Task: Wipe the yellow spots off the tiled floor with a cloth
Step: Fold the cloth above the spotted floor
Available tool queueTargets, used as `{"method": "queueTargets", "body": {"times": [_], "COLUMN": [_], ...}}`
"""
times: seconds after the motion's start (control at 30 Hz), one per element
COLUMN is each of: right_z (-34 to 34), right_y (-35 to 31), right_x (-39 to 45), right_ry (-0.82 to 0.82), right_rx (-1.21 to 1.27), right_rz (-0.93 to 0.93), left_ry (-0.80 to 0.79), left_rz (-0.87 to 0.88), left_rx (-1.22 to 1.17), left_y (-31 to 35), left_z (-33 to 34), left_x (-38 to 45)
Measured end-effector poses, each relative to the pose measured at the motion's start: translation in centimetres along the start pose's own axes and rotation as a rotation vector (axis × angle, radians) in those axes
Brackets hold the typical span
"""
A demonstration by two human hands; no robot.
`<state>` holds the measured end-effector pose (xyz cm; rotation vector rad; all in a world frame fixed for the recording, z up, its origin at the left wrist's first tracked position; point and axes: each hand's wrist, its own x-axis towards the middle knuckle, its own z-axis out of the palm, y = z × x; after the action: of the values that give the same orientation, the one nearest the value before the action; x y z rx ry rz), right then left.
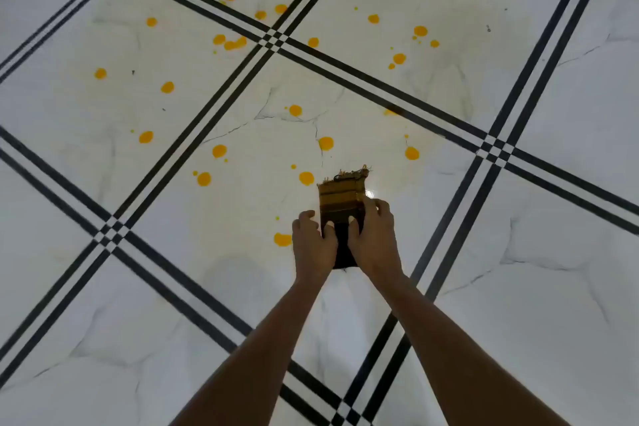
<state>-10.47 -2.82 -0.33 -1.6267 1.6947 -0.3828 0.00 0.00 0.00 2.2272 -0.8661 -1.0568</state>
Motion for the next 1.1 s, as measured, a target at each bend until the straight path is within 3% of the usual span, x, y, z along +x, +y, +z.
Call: {"method": "queueTargets", "body": {"times": [0.1,0.27,0.43,0.57,0.63,0.83,0.93,1.1], "right_z": [0.8,1.7,0.7,-1.2,-1.9,-1.3,-1.0,-0.8], "right_y": [0.0,-0.1,-0.7,-2.6,-3.7,-5.0,-6.0,-7.6], "right_x": [2.0,3.4,4.5,6.0,6.8,7.9,8.0,8.1], "right_ry": [0.077,0.006,-0.144,-0.379,-0.463,-0.459,-0.36,-0.334], "right_rx": [0.019,0.164,0.167,0.548,0.613,0.882,0.802,0.516], "right_rz": [0.046,0.17,0.06,0.181,0.217,0.193,0.119,-0.169], "left_ry": [0.073,0.031,0.07,0.024,0.01,0.069,0.181,-0.008], "left_rz": [-0.052,-0.067,0.01,0.077,0.052,0.048,0.17,0.183], "left_rx": [-0.055,-0.025,-0.139,-0.272,-0.335,-0.446,-0.352,-0.602], "left_y": [0.2,-0.1,-0.2,0.9,1.6,2.4,2.0,2.7], "left_z": [0.9,1.3,0.0,-3.0,-4.3,-6.2,-6.4,-6.4], "left_x": [1.5,3.5,4.0,4.9,5.7,7.5,7.3,6.9]}}
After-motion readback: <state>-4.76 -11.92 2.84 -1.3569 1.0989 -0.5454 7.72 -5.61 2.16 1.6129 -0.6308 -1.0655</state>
